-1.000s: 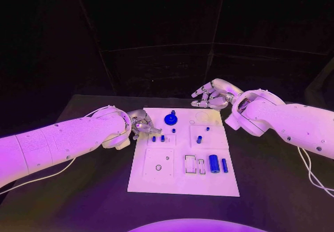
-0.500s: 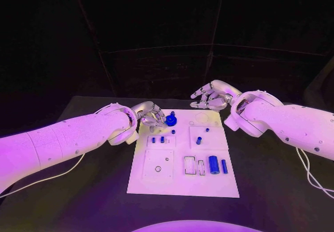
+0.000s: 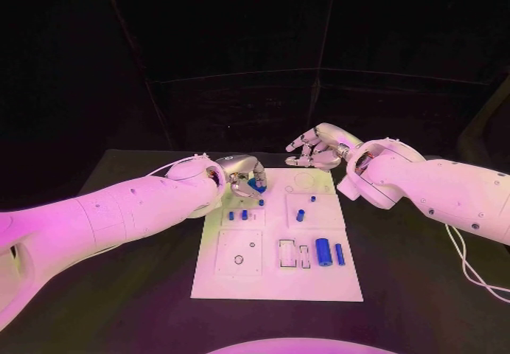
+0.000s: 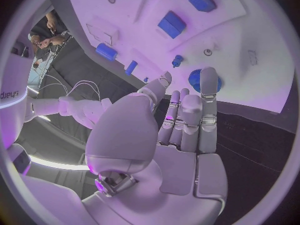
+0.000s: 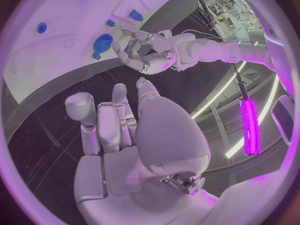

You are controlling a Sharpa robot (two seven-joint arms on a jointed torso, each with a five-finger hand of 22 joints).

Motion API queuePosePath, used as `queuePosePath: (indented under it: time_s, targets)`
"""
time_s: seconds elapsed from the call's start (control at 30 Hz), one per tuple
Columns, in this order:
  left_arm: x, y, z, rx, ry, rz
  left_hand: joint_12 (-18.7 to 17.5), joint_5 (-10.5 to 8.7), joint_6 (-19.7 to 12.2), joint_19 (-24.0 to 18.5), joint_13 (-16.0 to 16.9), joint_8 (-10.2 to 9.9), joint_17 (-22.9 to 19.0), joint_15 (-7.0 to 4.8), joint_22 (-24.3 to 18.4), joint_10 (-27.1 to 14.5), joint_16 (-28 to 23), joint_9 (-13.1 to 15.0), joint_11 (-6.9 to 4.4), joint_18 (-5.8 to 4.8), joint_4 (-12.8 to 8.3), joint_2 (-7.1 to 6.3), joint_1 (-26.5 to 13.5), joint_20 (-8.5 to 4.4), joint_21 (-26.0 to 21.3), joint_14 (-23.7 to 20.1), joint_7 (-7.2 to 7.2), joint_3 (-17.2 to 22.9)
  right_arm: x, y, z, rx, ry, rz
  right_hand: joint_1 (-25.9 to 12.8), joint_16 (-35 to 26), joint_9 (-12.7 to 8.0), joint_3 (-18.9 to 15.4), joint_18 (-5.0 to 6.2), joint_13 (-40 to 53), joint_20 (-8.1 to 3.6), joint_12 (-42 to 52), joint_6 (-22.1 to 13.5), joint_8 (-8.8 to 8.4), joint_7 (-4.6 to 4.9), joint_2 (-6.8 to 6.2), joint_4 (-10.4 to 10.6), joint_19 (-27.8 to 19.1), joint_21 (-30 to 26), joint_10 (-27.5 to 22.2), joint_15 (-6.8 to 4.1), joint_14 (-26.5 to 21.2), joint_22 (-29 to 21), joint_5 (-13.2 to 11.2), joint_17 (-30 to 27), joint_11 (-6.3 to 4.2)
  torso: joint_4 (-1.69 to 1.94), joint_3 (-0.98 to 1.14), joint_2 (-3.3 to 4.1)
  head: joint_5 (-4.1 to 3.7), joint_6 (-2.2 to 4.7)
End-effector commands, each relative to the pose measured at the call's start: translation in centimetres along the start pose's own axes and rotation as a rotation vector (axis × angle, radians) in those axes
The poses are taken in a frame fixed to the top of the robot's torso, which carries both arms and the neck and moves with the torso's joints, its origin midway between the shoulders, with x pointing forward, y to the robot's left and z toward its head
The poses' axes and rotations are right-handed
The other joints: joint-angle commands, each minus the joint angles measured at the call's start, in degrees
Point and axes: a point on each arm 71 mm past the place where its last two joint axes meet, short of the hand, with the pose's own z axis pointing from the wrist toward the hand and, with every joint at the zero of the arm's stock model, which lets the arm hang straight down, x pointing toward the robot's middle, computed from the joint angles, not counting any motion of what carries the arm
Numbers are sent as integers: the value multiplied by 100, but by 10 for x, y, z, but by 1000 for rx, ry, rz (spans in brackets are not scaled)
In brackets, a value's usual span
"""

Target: Assemble the parts on the task board

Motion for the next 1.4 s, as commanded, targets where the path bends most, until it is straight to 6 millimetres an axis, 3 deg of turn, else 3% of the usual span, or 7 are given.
queuePosePath:
  time_s: [0.03,0.13,0.3,0.5,0.63,0.93,1.4]
  targets:
    - [5,-5,4,49,37,123,-61,-12,109,140,-94,-67,114,-18,252,78,164,-74,-7,-18,-4,-74,2,-17,255,87,-19,-13,0,3,0,-12,5,4,8,-36,-8,-12,57,-8,11,-36,-40,35,-12,81,35,-35,-36,-49,-30,58,-9,25,-6,6,15,-9,14,-13,10]
    - [7,-8,9,52,39,138,-169,-12,273,363,-247,-180,359,-47,654,180,465,-178,-31,-86,-4,-58,7,-52,659,253,-51,1,1,3,1,-14,6,4,8,-36,-8,-12,57,-8,11,-36,-40,35,-12,81,35,-35,-36,-49,-30,58,-9,25,-6,6,9,-9,10,-7,-2]
    - [9,-10,13,57,53,151,-279,-14,397,507,-393,-297,539,-61,951,252,685,-274,-38,-138,-18,-56,22,-65,947,360,-62,17,2,4,1,-15,7,5,11,-35,-7,-11,57,-8,11,-34,-40,37,-12,85,36,-34,-37,-48,-30,59,-9,29,-4,6,-2,-4,8,-5,-7]
    - [13,-12,15,60,94,154,-360,-14,519,644,-517,-392,681,-81,1250,352,862,-352,-55,-189,-20,-57,11,-82,1231,445,-84,19,2,4,2,-15,9,5,13,-34,-7,-10,57,-7,11,-32,-40,38,-12,89,37,-33,-38,-47,-30,60,-9,32,-1,6,14,-8,5,-23,-29]
    - [15,-12,16,57,114,153,-381,-14,564,679,-556,-420,707,-79,1336,401,904,-376,-57,-205,-18,-48,7,-85,1310,463,-85,23,2,5,2,-16,9,5,20,-35,-7,-7,57,-11,11,-33,-39,40,-12,95,38,-30,-39,-50,-30,61,-8,41,0,5,29,-9,3,-34,-38]
    - [17,-12,16,63,135,151,-424,-14,677,709,-633,-470,704,-79,1439,517,949,-420,-64,-221,9,-26,-33,-84,1401,474,-96,21,3,5,3,-17,11,5,27,-33,-6,-5,57,-10,10,-29,-38,43,-13,102,39,-31,-44,-48,-30,63,-13,53,6,5,11,-8,2,-29,-45]
    - [19,-12,17,54,148,150,-496,-12,835,762,-743,-540,739,-73,1629,722,1035,-479,-64,-252,-11,73,30,-81,1568,497,-101,149,3,6,3,-18,11,6,41,-43,-5,-2,58,-21,9,-31,-38,48,-13,112,43,-29,-51,-53,-32,65,-19,85,0,4,20,-9,1,-44,-45]
